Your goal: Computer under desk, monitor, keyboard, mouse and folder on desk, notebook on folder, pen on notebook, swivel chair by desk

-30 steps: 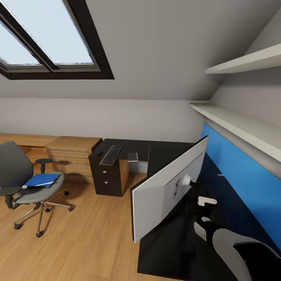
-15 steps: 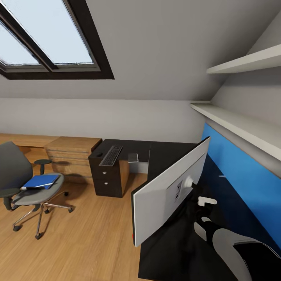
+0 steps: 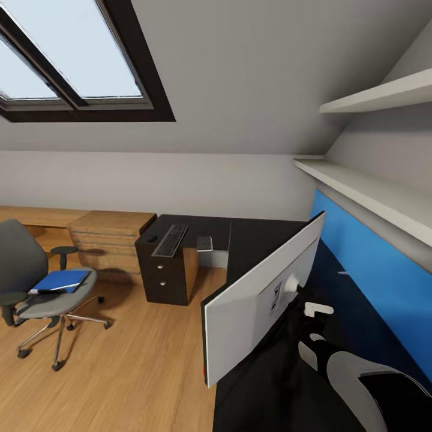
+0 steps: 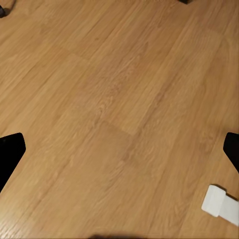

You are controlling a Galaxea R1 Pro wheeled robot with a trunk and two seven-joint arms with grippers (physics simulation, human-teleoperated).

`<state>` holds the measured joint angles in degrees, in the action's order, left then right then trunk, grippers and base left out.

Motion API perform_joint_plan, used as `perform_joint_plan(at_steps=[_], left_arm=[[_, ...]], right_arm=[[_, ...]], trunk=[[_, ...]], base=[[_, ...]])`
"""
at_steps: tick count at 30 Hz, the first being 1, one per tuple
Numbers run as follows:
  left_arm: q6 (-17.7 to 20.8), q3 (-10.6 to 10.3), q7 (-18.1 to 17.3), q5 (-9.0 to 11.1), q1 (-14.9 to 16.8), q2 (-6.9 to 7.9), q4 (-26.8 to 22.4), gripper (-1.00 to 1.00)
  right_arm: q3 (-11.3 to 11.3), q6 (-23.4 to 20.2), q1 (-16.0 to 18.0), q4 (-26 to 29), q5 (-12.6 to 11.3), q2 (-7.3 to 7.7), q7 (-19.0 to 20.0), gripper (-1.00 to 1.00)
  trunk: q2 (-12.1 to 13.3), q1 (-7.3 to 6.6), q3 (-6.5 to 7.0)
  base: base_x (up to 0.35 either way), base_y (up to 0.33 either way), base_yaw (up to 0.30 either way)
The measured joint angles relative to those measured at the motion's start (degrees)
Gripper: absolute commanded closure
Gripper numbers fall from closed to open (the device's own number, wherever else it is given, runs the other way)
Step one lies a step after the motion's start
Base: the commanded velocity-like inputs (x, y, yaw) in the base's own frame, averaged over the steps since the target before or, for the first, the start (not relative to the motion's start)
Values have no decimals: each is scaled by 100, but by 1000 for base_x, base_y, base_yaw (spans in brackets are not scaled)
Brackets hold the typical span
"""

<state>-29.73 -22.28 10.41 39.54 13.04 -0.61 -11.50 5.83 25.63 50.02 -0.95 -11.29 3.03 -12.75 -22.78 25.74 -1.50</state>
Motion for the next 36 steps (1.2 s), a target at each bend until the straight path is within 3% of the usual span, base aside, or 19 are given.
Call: perform_joint_plan(at_steps=[9, 10, 36], left_arm=[[1, 0, 0, 4, 0, 2, 2, -100], [1, 0, 0, 6, 0, 1, 3, -100], [-8, 10, 7, 8, -1, 7, 5, -100]], right_arm=[[0, 0, 0, 0, 3, 2, 0, -100], [2, 0, 0, 0, 5, 0, 0, 100], [20, 0, 1, -1, -49, -3, -16, 100]], trunk=[[0, 1, 0], [0, 1, 0], [-1, 0, 0]], base=[[10, 0, 0], [1, 0, 0], [0, 0, 0]])
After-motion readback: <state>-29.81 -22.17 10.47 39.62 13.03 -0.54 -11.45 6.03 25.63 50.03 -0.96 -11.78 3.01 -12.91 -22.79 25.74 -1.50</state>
